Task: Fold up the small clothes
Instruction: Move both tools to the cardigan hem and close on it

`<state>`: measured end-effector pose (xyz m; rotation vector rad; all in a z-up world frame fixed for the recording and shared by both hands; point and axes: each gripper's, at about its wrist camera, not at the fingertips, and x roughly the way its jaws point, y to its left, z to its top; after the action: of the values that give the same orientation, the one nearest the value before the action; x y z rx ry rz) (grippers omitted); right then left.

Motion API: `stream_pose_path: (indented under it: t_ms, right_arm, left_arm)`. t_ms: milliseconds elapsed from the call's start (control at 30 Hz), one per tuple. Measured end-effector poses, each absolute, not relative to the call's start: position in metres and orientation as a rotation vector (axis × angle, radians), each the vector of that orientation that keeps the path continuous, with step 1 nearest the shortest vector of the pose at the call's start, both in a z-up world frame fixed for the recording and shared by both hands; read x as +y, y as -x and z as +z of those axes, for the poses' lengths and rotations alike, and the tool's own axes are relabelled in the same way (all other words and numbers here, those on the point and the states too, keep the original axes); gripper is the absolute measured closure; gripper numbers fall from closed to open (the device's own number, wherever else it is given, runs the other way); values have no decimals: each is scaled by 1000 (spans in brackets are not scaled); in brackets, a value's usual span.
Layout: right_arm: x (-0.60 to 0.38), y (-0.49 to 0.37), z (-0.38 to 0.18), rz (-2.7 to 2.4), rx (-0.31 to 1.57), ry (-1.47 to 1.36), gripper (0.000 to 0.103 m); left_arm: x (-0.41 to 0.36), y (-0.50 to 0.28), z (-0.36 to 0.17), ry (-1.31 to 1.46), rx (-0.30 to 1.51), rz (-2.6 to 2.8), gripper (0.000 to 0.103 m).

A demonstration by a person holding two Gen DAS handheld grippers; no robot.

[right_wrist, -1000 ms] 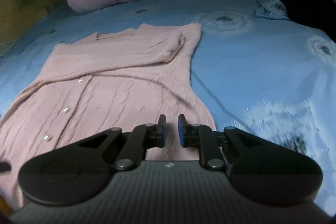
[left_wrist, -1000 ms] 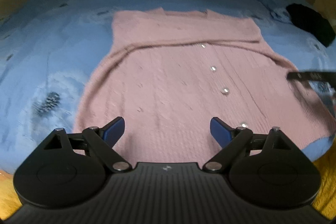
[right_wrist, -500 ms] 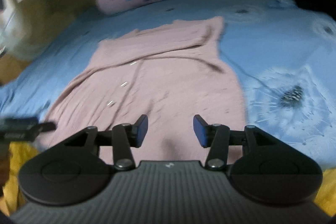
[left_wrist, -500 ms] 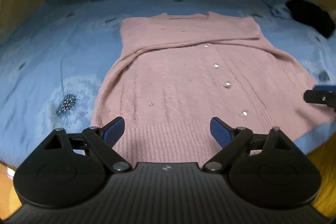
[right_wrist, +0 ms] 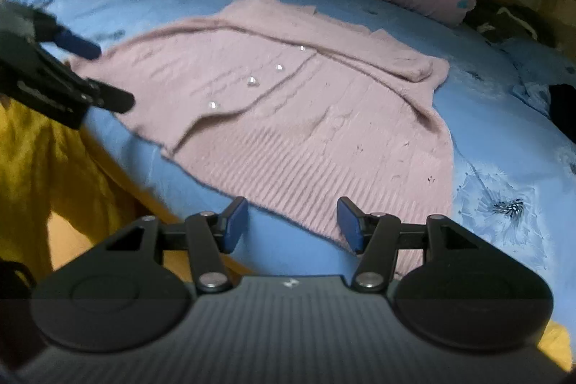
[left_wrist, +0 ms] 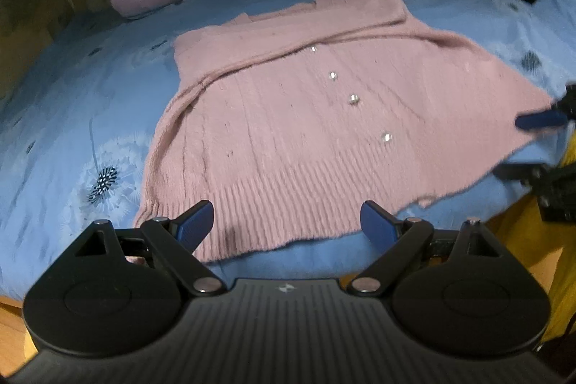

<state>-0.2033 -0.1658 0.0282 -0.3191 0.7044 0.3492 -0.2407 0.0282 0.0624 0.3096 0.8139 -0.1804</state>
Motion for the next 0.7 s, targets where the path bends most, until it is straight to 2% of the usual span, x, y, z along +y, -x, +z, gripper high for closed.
stream_pose_path:
  t_ms: [167, 467, 700]
  right_arm:
    - [-162, 197, 24, 326, 681, 344, 37]
    - [-165, 172, 28, 256, 645, 238, 37]
    - [-185, 144, 34, 260, 721, -21, 38]
  left_arm:
    - [26, 241, 51, -354, 841, -202, 12]
    - [23, 232, 43, -400, 838, -211, 10]
    - [22, 217, 47, -452, 806, -169, 10]
